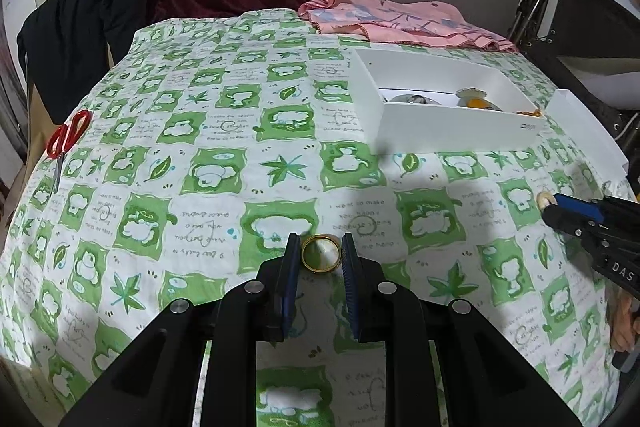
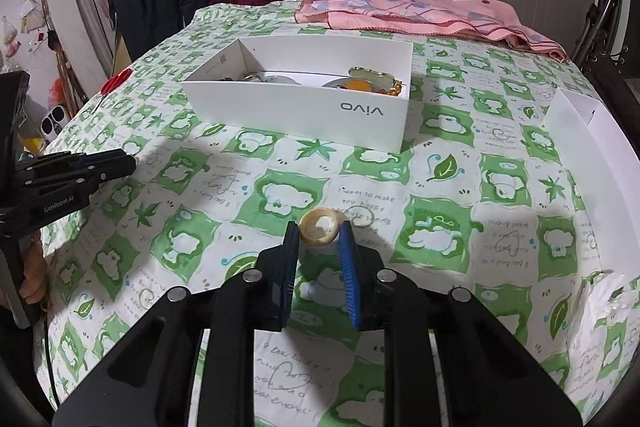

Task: Organize jewelry
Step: 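Grasp the cream ring with the right tool while the left tool grasps the gold ring, then lift both rings and carry them toward the vivo box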

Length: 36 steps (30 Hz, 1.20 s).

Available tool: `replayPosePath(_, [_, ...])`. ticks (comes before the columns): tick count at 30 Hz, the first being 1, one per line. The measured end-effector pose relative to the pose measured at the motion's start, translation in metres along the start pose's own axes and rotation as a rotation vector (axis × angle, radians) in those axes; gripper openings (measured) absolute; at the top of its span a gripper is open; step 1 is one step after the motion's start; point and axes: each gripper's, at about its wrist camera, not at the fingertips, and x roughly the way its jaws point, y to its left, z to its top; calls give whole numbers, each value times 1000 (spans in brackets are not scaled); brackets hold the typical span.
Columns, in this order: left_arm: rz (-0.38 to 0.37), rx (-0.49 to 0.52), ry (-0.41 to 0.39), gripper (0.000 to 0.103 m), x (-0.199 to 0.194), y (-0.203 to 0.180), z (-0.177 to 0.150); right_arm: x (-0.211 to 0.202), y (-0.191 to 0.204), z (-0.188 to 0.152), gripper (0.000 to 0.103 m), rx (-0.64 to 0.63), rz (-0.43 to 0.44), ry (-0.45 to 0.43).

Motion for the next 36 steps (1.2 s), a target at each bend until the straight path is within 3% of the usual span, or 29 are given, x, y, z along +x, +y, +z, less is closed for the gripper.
replayPosePath(12, [21,32,9,21,3,-7,-2,1,0,-1,20,6,10,10])
replayPosePath(20, [46,53,-36,21,-10,-16,-7,-1,-1,-1,20,16,11,-2])
replayPosePath(26, [1,5,-77,21,-25,-8,-10,-13,-1,-3,20,32,34,-54])
replayPosePath(36, [-47,17,-96,21,-41,-11,-28,-34,16,-16,20,-5,67,-114])
